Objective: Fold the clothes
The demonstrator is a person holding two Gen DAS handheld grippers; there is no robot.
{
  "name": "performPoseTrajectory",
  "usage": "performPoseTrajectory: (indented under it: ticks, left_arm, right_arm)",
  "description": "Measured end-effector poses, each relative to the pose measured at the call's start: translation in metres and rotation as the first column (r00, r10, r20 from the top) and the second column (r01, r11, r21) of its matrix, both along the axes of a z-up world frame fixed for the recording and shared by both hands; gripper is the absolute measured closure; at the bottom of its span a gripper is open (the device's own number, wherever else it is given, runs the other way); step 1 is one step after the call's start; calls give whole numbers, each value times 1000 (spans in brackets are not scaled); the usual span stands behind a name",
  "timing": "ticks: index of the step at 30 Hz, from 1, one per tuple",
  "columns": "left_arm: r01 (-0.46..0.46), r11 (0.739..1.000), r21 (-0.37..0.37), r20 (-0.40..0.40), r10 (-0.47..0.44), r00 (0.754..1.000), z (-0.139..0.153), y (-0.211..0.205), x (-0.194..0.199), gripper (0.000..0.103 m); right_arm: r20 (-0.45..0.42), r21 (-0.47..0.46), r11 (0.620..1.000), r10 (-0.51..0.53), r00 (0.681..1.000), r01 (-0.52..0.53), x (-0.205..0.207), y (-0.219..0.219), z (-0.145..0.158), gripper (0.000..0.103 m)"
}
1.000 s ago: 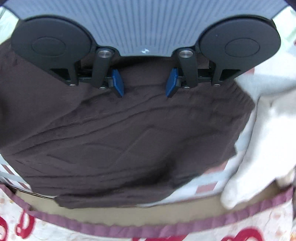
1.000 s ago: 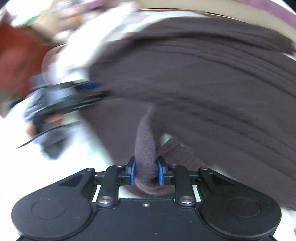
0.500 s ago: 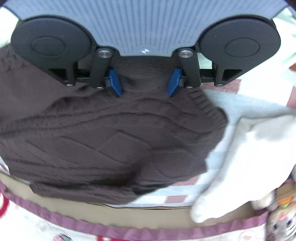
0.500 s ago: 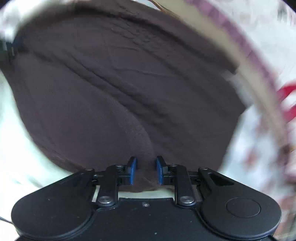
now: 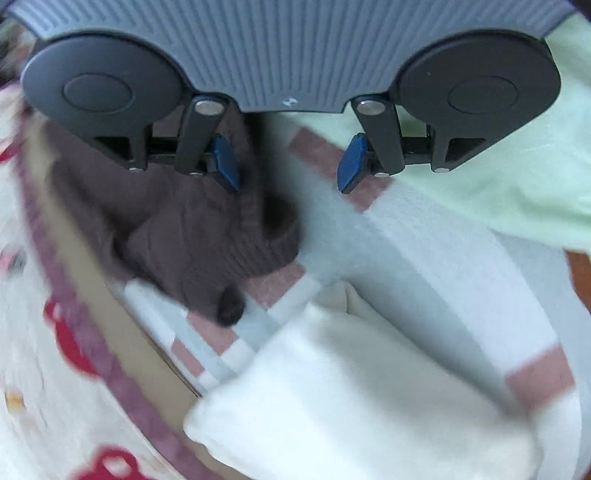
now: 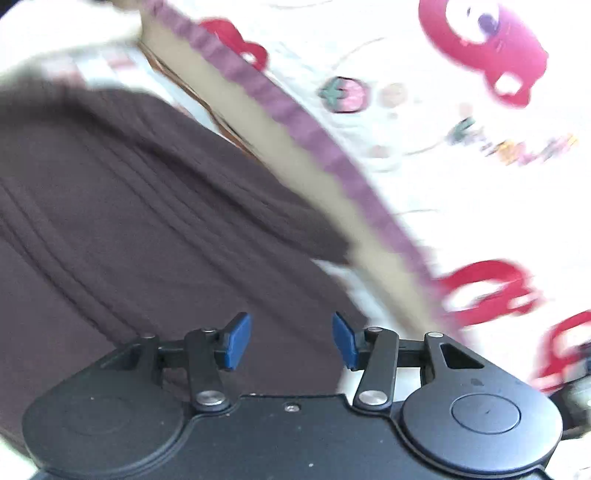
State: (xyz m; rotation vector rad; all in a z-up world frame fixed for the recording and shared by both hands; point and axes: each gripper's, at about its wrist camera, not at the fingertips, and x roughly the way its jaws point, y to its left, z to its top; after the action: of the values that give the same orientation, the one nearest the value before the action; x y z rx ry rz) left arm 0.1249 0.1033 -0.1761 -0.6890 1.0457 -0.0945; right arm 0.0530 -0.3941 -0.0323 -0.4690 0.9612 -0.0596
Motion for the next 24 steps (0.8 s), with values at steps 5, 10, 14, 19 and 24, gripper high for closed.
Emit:
performPoseTrajectory:
  ticks: [5,10,14,19,24]
  left_arm:
    - [-99,988,-120,43,104,994,-15,-2,19,45]
    - [-99,991,-92,241,119,963,4,-11,17,76]
    - [-94,995,-33,417,100,903,26,-21,10,93]
    - [-131,951,281,535,-42,844,68,-42,-16,97]
    - [-77,924,374,478,-121,870,62,-52,-18,95]
  right_arm:
    - [-40,411,911,62,997,-40,30,29,-24,49]
    - [-35,436,893,134,990,-106,70,83,-55,49]
    - [-36,541,834,152,988,-108,97,108,-64,49]
    - [-16,586,804,138,990,-102,116,129,-71,48]
    - [-71,624,781,39,997,14,141,122,-91,47]
